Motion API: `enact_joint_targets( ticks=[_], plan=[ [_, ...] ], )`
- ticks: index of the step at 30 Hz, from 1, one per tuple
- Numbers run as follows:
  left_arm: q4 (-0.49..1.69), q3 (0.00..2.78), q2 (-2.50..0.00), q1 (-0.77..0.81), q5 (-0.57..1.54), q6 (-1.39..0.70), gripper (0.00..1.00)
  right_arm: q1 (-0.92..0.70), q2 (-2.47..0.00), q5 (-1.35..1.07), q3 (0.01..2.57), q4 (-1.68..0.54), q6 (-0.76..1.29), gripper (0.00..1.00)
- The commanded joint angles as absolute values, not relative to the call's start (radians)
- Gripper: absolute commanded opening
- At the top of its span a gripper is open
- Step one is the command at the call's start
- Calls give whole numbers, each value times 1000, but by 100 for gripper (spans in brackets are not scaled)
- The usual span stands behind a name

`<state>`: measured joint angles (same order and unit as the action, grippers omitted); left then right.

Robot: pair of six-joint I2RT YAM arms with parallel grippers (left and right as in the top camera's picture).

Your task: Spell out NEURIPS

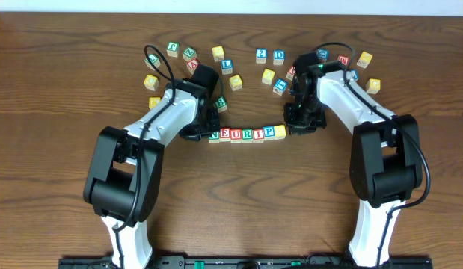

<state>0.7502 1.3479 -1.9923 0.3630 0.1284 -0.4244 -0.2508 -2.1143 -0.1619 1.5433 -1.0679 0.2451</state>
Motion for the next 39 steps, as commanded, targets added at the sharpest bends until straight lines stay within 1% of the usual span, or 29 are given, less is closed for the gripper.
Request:
enact_joint_targets(
  ticks=[1,13,19,33,39],
  plan=[
    [750,1343,-2003,367,120,-412,8,-257,-2113,-169,1528,-1047,258,17],
    [760,1343,-2003,368,149,-412,8,-303,-2113,-194,1523,-1024,258,17],
    [760,1343,-2003,368,149,-407,8,-327,-2113,-194,1523,-1024,337,17],
    [760,1343,-2003,368,146,-268,8,-361,-2113,-194,1522,-1039,364,17],
    [760,1343,-2003,368,146,-258,8,-368,-2113,-189,1522,-1039,363,17]
  ],
)
